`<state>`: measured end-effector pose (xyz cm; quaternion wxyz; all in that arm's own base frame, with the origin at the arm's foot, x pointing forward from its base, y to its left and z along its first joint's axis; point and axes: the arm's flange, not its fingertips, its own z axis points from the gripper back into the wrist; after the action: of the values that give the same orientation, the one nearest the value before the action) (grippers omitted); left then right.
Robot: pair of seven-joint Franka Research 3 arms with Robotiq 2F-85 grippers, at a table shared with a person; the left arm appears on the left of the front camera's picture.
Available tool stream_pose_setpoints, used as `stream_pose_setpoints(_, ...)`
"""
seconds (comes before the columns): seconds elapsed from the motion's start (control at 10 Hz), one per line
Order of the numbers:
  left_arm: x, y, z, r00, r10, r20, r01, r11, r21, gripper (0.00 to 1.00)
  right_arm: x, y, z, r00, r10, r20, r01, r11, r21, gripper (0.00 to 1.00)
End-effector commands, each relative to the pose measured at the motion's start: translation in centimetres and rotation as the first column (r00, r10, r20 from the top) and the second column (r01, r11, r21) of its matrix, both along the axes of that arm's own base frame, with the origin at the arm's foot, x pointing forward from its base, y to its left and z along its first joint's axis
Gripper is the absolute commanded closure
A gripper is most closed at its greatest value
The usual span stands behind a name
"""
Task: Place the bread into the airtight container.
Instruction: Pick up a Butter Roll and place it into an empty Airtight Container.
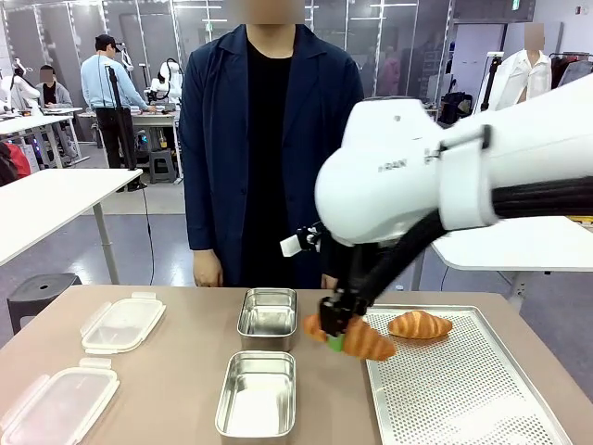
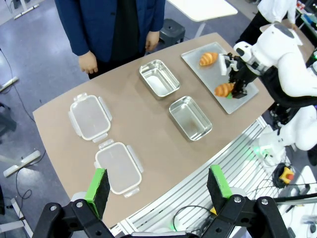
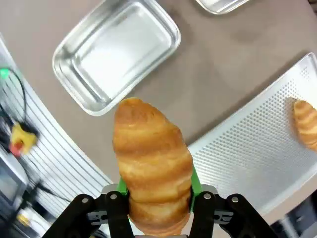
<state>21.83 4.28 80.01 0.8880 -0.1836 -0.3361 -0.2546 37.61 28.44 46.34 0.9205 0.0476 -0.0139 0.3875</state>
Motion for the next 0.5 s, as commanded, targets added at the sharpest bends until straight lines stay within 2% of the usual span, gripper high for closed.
stream_pose_setpoints(0.0, -0.1, 0.0, 0.1, 1.0, -0.026, 0.006, 0.026, 1.0, 0.004, 0.0, 1.7, 3.1, -1.3, 0.975, -0.224, 0.003, 0.223, 0.973, 0.056, 0.5)
stream_pose_setpoints(0.3, -0.1, 0.0, 0.1, 1.0, -0.026, 0.006, 0.026, 1.0, 0.004, 0.0, 1.7, 6.7, -4.4, 0.908, -0.417, -0.037, 0.419, 0.907, 0.052, 0.5)
stream_pose_setpoints(0.4, -0.1, 0.0, 0.1, 1.0, -0.026, 0.006, 0.026, 1.0, 0.004, 0.0, 1.7, 7.8, -4.8, 0.888, -0.45, -0.09, 0.458, 0.882, 0.111, 0.5)
